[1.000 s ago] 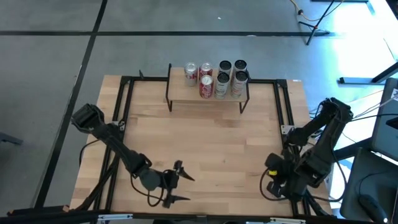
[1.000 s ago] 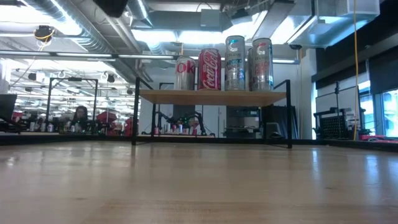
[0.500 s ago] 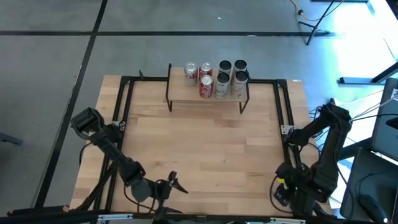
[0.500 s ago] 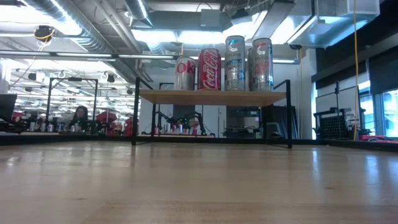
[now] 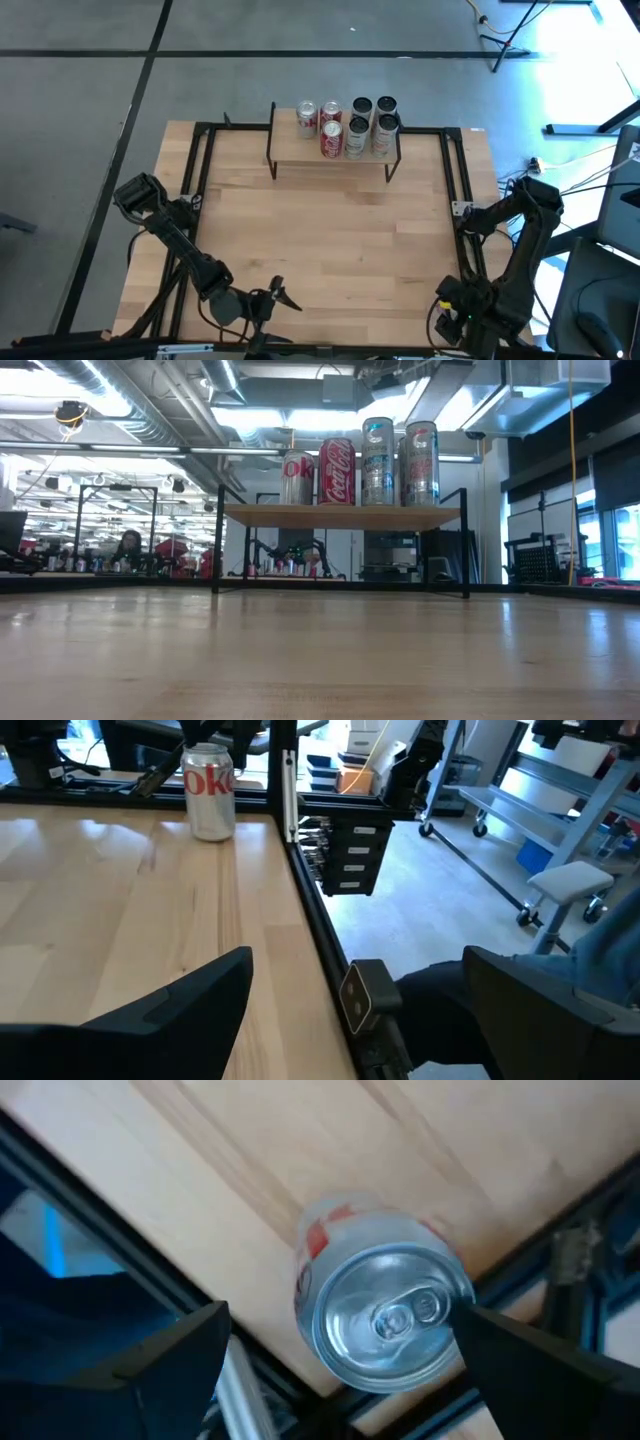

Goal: Place canned beverage on shelf
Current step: Put the silver soda can on the shelf aligned with the other silver soda can

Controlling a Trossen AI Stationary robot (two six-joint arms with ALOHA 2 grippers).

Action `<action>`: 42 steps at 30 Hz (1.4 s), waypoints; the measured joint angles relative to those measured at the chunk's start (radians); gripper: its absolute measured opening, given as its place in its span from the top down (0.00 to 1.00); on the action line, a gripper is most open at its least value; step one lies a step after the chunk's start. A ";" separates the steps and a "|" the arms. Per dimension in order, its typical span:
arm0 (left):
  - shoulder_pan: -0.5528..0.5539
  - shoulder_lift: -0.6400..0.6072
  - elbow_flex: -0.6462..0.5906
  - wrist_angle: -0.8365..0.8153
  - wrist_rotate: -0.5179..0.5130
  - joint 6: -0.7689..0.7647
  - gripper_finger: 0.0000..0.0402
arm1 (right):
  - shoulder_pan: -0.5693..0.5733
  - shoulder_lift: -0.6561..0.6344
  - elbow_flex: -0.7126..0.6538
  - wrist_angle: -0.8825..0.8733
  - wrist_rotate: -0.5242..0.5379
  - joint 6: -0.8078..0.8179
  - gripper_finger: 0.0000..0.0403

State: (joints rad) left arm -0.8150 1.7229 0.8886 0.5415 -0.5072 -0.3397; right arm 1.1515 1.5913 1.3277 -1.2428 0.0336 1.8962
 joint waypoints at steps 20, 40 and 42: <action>0.000 0.000 0.000 -0.002 -0.001 0.001 0.15 | -0.001 0.022 0.001 -0.019 -0.018 -0.021 0.08; 0.003 0.000 0.000 -0.002 -0.001 0.007 0.15 | -0.034 0.014 0.088 -0.075 -0.048 -0.021 0.08; 0.003 0.000 0.000 -0.003 -0.001 0.007 0.15 | -0.033 0.014 0.103 -0.109 -0.022 -0.016 0.08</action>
State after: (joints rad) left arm -0.8120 1.7229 0.8886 0.5385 -0.5084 -0.3328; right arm 1.1189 1.6054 1.4309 -1.3514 0.0118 1.8797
